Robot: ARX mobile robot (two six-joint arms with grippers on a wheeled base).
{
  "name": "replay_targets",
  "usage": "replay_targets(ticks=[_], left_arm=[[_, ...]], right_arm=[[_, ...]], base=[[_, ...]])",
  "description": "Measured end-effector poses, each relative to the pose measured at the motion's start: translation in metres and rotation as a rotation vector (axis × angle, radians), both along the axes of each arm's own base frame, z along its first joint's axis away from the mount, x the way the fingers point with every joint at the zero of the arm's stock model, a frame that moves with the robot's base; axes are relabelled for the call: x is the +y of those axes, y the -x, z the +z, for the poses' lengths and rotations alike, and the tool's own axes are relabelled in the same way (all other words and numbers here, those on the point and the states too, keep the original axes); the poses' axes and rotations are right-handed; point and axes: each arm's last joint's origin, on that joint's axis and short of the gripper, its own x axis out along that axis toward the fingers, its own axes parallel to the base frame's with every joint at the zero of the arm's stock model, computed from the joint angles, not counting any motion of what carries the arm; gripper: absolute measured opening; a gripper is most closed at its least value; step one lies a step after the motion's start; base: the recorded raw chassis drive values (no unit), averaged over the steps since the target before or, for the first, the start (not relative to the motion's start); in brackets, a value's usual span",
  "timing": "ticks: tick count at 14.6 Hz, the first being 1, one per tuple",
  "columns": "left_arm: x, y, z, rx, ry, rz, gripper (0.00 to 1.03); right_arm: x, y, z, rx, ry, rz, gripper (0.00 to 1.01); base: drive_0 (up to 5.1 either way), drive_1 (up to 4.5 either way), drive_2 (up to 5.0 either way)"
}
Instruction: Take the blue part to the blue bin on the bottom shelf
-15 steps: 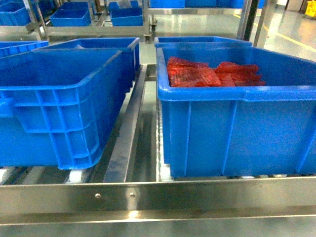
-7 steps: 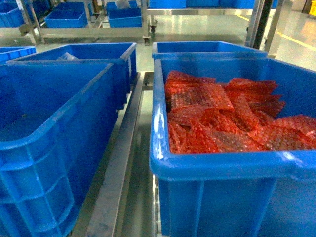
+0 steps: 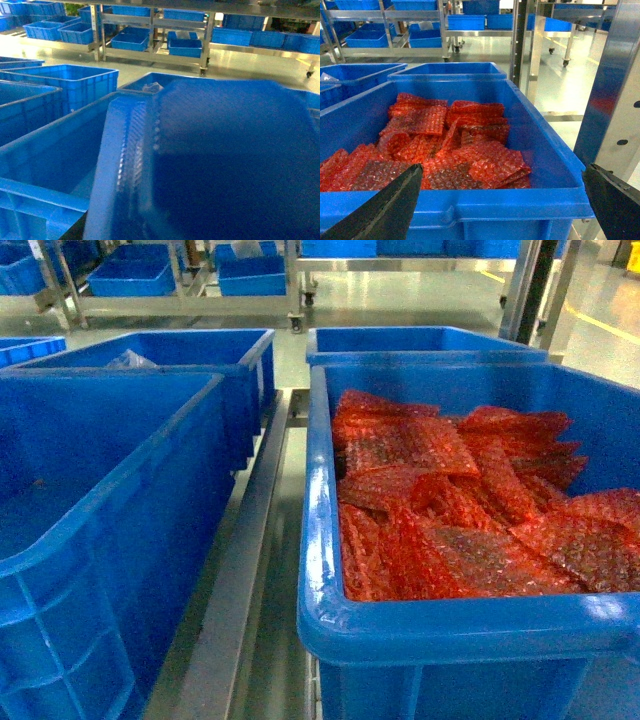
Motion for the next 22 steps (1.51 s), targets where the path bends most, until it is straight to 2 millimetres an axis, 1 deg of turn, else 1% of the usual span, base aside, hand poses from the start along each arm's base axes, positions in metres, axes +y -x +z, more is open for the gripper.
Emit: replay_targets(ticks=[18,22], left_arm=[[0.0,0.0,0.0,0.0,0.0,0.0,0.43],[0.0,0.0,0.0,0.0,0.0,0.0,0.43]], right_arm=[[0.0,0.0,0.0,0.0,0.0,0.0,0.98],[0.0,0.0,0.0,0.0,0.0,0.0,0.98]], base=[[0.0,4.19,-4.2],[0.0,0.0,0.0]])
